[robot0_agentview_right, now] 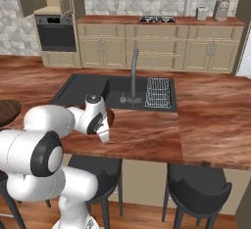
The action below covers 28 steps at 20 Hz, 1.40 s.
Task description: Pick up the bowls from the cabinet and place each bowl in front of a stool on the dining counter.
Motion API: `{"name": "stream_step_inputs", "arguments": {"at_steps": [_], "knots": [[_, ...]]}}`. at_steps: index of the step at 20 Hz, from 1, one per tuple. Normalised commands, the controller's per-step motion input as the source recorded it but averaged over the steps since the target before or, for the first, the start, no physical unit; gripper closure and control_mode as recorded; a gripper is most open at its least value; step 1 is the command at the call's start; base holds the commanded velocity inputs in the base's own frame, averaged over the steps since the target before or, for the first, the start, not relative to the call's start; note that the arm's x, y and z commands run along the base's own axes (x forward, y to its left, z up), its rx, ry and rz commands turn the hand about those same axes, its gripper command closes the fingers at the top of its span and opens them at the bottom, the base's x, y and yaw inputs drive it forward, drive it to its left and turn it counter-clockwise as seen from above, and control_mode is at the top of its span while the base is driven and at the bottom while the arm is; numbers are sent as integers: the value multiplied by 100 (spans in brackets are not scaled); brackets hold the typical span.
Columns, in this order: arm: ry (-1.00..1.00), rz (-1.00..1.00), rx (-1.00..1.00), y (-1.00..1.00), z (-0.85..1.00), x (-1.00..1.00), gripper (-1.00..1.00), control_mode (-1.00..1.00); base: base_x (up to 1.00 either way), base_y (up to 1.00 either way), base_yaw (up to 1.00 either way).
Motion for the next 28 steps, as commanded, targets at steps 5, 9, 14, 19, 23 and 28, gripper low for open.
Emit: {"name": "stream_step_inputs", "arguments": {"at_steps": [5,9,14,19,23,28], "knots": [[13,0,-7,0,-10,0,100,-100,0,0,0],[25,0,-13,0,0,0,100,-100,0,0,0],[8,0,-7,0,0,0,100,-100,0,0,0],[0,0,0,1,0,-1,100,-100,0,0,0],[-1,0,0,0,0,-18,100,-100,0,0,0],[-6,3,0,0,0,-31,100,-100,0,0,0]]}}
